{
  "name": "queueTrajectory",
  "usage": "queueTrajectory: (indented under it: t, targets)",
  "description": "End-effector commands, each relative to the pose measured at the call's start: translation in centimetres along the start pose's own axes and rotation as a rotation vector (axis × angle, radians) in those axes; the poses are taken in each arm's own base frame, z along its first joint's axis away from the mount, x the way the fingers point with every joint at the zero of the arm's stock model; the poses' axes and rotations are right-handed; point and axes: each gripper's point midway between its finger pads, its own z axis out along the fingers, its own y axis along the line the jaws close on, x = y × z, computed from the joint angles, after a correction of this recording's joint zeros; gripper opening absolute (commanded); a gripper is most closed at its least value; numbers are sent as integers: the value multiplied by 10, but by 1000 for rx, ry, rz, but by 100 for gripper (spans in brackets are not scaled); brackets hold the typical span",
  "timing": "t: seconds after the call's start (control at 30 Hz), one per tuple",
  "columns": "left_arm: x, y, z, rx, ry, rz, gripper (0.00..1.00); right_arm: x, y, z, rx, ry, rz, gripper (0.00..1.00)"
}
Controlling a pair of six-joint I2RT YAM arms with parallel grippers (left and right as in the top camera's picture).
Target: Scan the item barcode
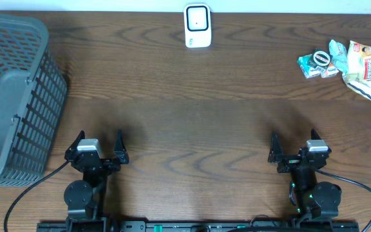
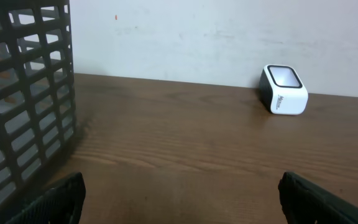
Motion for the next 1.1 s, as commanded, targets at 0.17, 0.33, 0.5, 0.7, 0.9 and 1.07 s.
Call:
queueTrajectory:
  t: [0.17,0.33,0.5,0.7,0.9,1.07]
  targets:
    - [14,0,0,5,50,27,97,0,-5,0,20,-2,8,99]
    - [15,-3,0,21,51,52,98,0,-5,0,20,-2,8,99]
    - [15,4,0,-20,52,82,98,0,-5,0,20,-2,7,99]
    - [15,14,-1,-75,54,78,97,0,-5,0,20,-2,8,99]
    - [15,18,-1,-100,53,23,98,0,-5,0,20,-2,8,99]
    - [16,15,-1,-86,54,30,98,0,-5,0,20,-2,8,99]
